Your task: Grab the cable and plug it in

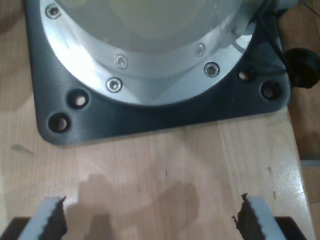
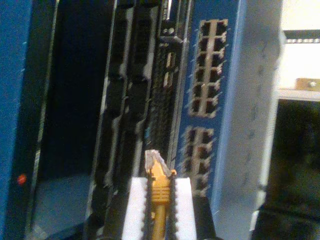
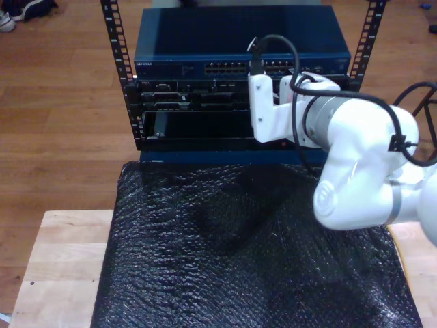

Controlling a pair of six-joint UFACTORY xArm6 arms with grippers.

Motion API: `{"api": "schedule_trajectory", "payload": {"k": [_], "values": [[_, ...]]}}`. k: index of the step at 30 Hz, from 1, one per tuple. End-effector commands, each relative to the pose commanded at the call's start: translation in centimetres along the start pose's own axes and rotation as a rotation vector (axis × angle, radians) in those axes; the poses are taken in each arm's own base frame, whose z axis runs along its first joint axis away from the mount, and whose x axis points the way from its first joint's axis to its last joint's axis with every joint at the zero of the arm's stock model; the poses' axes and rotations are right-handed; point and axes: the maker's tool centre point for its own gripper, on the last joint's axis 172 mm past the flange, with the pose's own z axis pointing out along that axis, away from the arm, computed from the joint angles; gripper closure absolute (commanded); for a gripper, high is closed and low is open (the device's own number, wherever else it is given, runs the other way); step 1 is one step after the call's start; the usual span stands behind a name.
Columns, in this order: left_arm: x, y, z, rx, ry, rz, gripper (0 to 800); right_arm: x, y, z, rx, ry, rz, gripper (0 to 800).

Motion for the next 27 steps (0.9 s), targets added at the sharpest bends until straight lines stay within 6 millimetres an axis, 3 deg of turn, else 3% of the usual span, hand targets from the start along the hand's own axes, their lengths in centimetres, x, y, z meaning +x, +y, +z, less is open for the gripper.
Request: {"api": "schedule_trajectory", "payload": {"k": [3,7,13,20,27], "values": [[0.1,0.0,0.1,0.000,0.002,0.000,0,1.4,1.8,-0.8,-0.119,0.005,-0.019,800],[0.1,0.0,0.1,0.001,0.002,-0.001,0,1.1,1.9,0.6,-0.148,-0.012,-0.042,800],[0.1,0.0,0.1,0.001,0.002,-0.001,0,1.0,1.9,1.0,-0.146,-0.014,-0.042,800],[0.1,0.0,0.1,0.001,0.002,-0.001,0,-1.3,1.1,3.9,-0.128,-0.056,-0.025,800],[0.1,0.0,0.1,0.001,0.002,-0.001,0,-3.9,1.9,5.5,-0.140,-0.096,-0.010,800]]}}
